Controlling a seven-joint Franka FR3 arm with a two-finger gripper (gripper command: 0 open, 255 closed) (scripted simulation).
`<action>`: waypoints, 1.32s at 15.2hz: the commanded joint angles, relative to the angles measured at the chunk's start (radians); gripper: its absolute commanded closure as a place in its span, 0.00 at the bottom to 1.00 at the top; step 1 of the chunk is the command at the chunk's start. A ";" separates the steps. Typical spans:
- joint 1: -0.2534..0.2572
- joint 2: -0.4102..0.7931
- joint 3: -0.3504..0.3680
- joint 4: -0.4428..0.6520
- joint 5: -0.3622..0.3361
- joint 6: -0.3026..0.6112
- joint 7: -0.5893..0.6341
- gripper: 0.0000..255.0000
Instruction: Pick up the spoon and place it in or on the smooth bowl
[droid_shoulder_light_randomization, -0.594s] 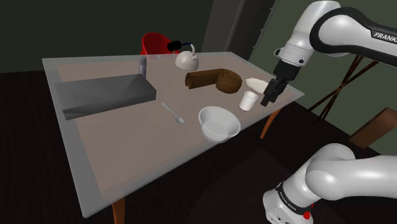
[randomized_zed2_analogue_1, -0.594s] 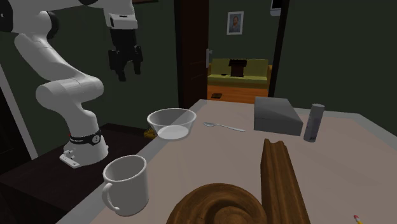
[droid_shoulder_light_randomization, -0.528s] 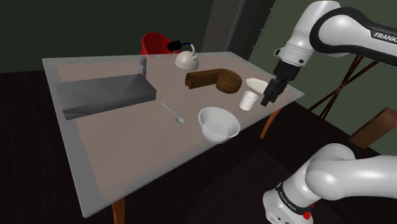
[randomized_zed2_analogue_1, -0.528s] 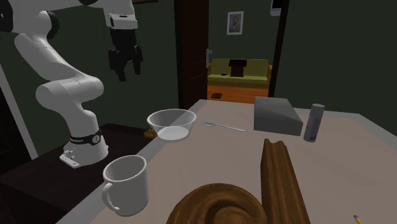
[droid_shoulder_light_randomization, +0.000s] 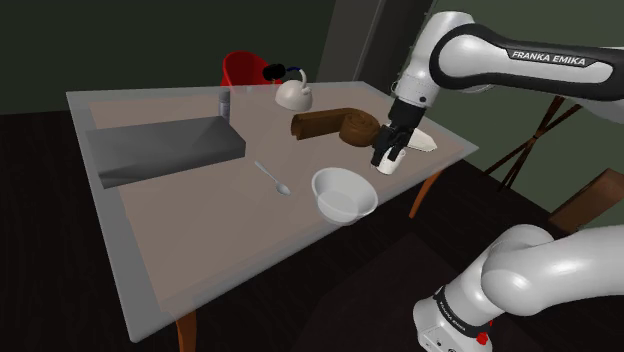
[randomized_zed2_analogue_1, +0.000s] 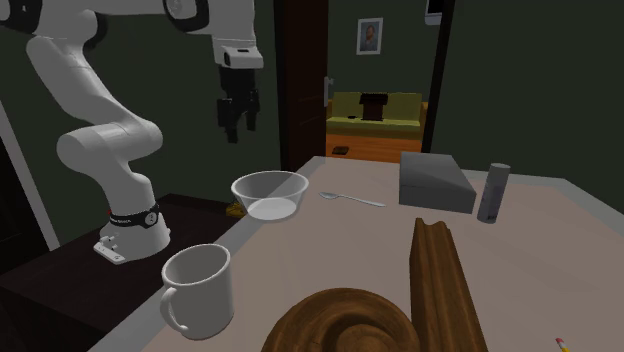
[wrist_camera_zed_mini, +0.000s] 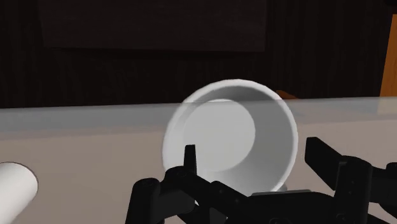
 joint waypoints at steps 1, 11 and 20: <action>0.005 0.078 0.014 0.030 0.009 0.047 0.013 0.00; 0.037 0.460 0.080 0.255 0.021 0.201 0.103 0.00; 0.076 0.819 0.108 0.572 -0.013 0.238 0.190 0.00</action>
